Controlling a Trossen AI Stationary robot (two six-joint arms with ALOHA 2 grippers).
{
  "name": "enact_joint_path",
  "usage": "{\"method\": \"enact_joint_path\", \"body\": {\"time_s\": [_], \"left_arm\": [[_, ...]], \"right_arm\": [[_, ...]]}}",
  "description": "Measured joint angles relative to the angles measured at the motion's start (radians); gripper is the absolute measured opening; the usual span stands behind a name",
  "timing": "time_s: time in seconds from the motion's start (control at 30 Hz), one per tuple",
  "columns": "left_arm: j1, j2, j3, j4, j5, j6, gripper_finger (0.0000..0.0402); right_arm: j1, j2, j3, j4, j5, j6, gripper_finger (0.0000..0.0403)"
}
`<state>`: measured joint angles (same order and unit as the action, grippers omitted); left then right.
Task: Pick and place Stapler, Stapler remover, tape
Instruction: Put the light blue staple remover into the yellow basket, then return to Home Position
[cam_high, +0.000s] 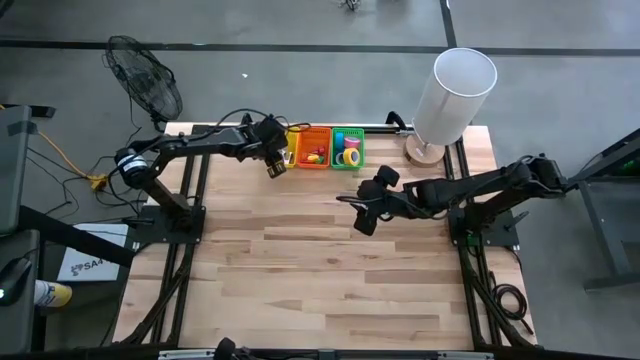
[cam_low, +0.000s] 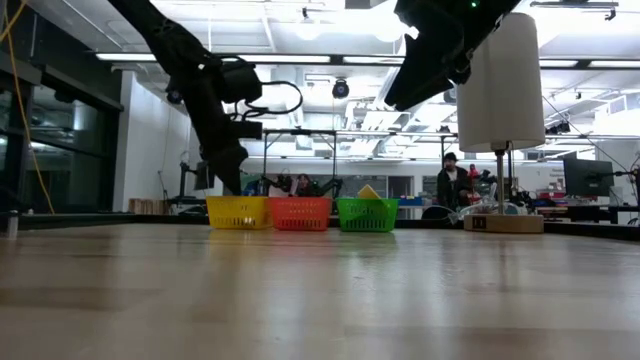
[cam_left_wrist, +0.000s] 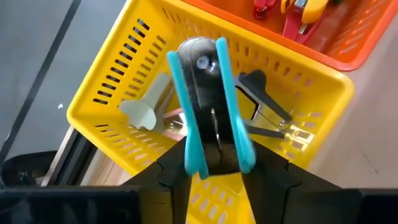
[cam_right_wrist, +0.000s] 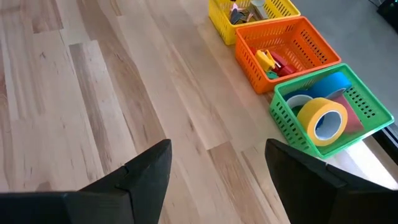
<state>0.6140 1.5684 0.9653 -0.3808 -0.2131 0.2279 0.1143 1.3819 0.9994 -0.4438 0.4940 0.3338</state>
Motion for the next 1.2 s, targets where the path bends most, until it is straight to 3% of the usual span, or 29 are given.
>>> {"method": "enact_joint_path", "body": {"time_s": [0.43, 0.7, 0.9, 1.03, 1.2], "left_arm": [[0.001, -0.013, 0.000, 0.011, 0.000, 0.056, 0.0202], [-0.001, -0.154, 0.000, 0.004, 0.055, 0.114, 0.0207], [-0.056, -0.280, 0.000, -0.095, 0.062, 0.167, 0.0207], [-0.142, -0.364, 0.000, -0.176, -0.010, 0.159, 0.0207], [-0.305, -0.473, -0.043, -0.221, -0.169, 0.112, 0.0207]], "right_arm": [[0.028, 0.001, 0.000, 0.000, -0.029, 0.007, 0.0252], [0.057, -0.001, 0.000, -0.002, -0.024, -0.084, 0.0252], [0.065, -0.002, 0.000, -0.007, -0.016, -0.117, 0.0252], [0.065, -0.002, -0.002, -0.068, 0.013, -0.061, 0.0252], [0.065, -0.059, -0.124, 0.041, 0.019, -0.032, 0.0252]]}}
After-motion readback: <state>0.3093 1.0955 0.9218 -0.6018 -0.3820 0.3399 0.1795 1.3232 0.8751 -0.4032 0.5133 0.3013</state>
